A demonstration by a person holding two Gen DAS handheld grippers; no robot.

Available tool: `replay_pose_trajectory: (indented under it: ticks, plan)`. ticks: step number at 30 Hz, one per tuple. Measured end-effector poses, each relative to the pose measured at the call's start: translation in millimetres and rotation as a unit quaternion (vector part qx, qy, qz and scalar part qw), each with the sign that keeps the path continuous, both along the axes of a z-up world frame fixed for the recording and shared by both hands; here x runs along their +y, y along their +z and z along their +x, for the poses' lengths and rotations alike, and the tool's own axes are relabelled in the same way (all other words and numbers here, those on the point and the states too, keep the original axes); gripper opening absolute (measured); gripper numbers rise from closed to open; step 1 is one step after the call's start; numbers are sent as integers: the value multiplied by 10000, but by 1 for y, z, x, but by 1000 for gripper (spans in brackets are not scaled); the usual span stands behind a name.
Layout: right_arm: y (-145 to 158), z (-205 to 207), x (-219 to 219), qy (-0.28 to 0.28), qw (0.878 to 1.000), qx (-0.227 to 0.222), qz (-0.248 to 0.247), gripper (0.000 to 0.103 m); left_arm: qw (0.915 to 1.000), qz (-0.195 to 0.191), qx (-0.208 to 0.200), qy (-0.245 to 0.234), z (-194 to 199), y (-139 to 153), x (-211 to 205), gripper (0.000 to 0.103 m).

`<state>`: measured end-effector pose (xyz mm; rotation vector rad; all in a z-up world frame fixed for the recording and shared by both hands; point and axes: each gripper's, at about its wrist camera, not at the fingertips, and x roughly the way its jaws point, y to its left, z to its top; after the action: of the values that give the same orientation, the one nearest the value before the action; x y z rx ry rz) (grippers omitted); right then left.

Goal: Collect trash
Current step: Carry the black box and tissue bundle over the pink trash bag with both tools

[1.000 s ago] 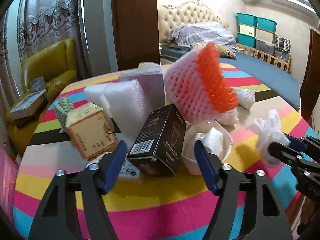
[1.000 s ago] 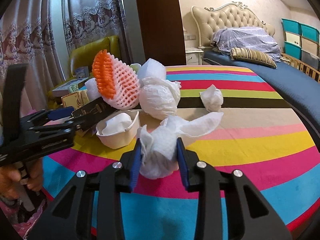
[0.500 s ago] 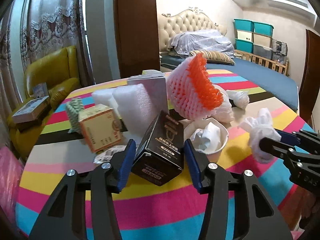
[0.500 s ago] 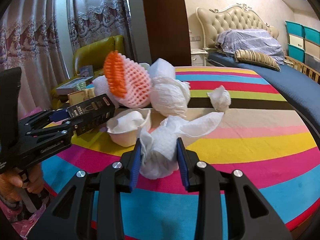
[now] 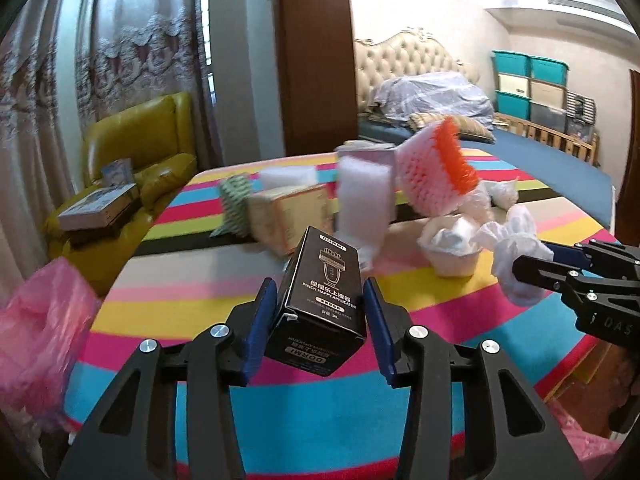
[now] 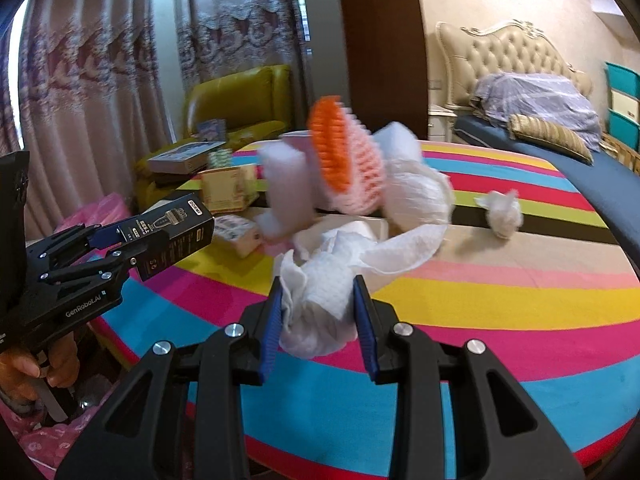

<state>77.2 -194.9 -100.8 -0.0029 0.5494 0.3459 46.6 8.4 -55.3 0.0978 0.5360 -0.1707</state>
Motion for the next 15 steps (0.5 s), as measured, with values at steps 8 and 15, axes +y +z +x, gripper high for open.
replay_pose_trajectory:
  ticks: [8, 15]
  plan:
    - [6, -3, 45, 501, 9986, -99, -154, 33, 9985, -76, 75, 536, -25, -3, 50, 41]
    - [11, -7, 98, 1142, 9925, -244, -351, 33, 9948, -118, -102, 1010, -51, 7, 91, 39]
